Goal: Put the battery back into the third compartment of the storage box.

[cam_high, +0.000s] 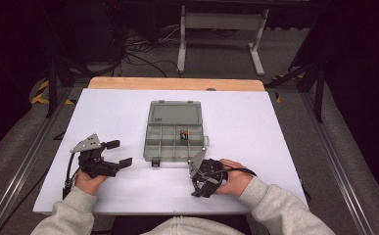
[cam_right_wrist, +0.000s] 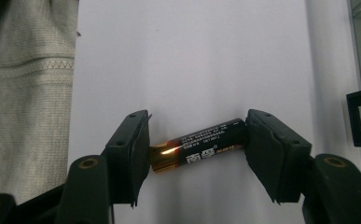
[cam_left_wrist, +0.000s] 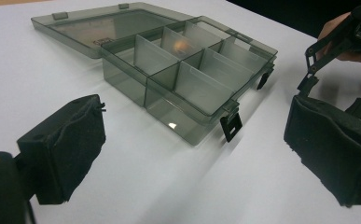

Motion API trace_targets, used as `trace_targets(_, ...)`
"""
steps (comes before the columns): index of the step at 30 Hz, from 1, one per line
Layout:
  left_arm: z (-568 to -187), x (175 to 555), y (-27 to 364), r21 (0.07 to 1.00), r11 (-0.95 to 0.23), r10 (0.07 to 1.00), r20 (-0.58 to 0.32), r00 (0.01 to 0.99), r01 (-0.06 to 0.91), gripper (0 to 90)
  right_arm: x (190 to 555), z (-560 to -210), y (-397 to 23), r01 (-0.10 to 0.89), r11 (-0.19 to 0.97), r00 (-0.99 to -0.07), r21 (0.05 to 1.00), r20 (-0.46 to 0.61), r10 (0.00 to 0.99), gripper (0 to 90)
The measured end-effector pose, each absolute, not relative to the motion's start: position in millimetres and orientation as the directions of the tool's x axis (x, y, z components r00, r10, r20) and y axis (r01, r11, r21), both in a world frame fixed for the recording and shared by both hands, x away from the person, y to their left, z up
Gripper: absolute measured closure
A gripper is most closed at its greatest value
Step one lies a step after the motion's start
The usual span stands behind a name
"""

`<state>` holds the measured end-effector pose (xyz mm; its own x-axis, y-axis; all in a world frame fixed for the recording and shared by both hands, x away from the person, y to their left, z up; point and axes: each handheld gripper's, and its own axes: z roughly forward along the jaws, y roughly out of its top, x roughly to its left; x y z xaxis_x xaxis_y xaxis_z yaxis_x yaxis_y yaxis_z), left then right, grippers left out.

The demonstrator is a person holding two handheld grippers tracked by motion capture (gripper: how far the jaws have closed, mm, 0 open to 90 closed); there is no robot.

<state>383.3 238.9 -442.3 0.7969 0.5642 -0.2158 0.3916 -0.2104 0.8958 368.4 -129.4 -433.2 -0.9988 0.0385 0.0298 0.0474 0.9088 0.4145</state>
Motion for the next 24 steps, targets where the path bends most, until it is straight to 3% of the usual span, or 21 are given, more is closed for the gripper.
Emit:
trace_targets(13, -442.1, 383.2, 239.1, 0.896, -0.209, 0.564, -0.217, 0.797, 0.392, 5.8, 369.7, -430.5, -128.9, 0.056, 0.906, -0.998, 0.419, 0.027, 0.049, 42.0)
trace_targets(24, -441.7, 383.2, 239.6, 0.895, -0.211, 0.563, -0.216, 0.797, 0.392, 5.9, 379.3, -406.5, -127.6, 0.055, 0.887, -0.998, 0.458, -0.002, 0.063, 42.0)
